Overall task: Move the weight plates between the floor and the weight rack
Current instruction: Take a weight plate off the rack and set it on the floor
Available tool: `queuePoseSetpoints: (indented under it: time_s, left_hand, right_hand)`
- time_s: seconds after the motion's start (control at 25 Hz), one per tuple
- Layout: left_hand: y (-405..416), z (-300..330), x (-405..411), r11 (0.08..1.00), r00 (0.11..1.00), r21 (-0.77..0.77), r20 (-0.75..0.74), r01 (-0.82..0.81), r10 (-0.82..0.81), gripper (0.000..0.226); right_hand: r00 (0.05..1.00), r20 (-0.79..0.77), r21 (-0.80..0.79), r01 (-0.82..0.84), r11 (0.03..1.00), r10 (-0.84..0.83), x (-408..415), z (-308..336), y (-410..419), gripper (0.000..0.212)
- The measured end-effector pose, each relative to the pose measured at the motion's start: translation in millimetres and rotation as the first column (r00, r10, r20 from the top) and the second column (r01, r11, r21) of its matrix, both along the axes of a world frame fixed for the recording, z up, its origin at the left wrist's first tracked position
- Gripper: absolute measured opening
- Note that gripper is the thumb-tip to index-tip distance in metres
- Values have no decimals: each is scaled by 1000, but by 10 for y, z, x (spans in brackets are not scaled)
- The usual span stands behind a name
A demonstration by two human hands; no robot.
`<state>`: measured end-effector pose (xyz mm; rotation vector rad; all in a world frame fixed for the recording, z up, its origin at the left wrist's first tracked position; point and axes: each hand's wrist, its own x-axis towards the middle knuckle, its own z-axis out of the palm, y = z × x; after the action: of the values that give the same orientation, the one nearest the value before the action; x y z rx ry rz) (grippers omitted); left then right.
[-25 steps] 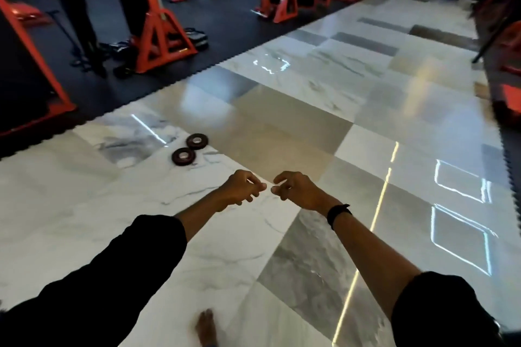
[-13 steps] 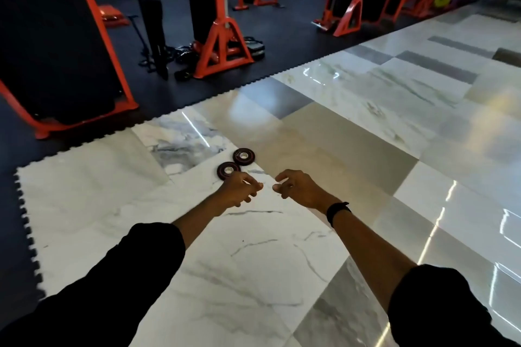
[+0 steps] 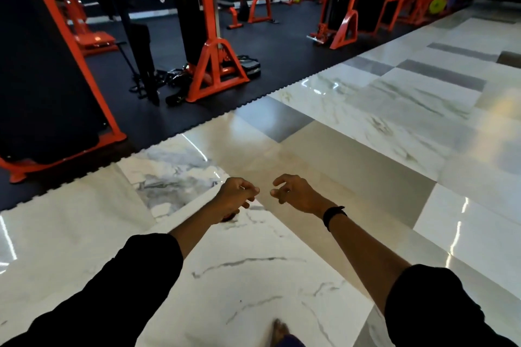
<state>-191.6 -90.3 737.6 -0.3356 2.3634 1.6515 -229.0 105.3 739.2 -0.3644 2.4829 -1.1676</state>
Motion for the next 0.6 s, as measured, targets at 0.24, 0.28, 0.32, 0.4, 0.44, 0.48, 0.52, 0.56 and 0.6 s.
queuePoseSetpoints:
  time_s: [0.24,0.28,0.32,0.4,0.44,0.48,0.52,0.56,0.6]
  left_hand:
    - [209,440,-1524,999,996,22,-81,-34,35,27]
    - [199,448,-1676,998,996,32,-73,-49,52,28]
    - [181,425,-1791,997,996,34,-61,-62,64,28]
    - [112,331,-2065,996,996,24,-41,-83,84,28]
    - [62,281,-2213,995,995,18,-29,-94,94,28]
    - [7,220,-2365,994,994,18,-15,-111,111,29]
    - [-39,159,-2522,992,992,22,-4,-122,122,28]
    - [-92,95,-2695,991,991,22,-1,-132,132,28]
    - [-143,44,-2858,990,990,26,1,-139,139,27]
  right_hand:
    - [999,-31,-34,33,999,-34,-1611,469,212,36]
    - [999,-19,-56,44,997,-45,-1809,479,197,36]
    - [999,-12,-68,46,997,-47,-1963,467,163,36]
    - [1000,7,-60,10,998,-9,-2290,368,40,37]
    - [999,28,-50,-16,999,18,-2445,309,-26,38]
    - [998,42,-38,-38,999,40,-2603,235,-97,39]
    - [997,47,-22,-58,998,59,-2755,160,-171,40]
    - [996,48,-5,-73,997,74,-2920,93,-242,40]
    - [995,49,11,-85,996,84,-3087,46,-298,41]
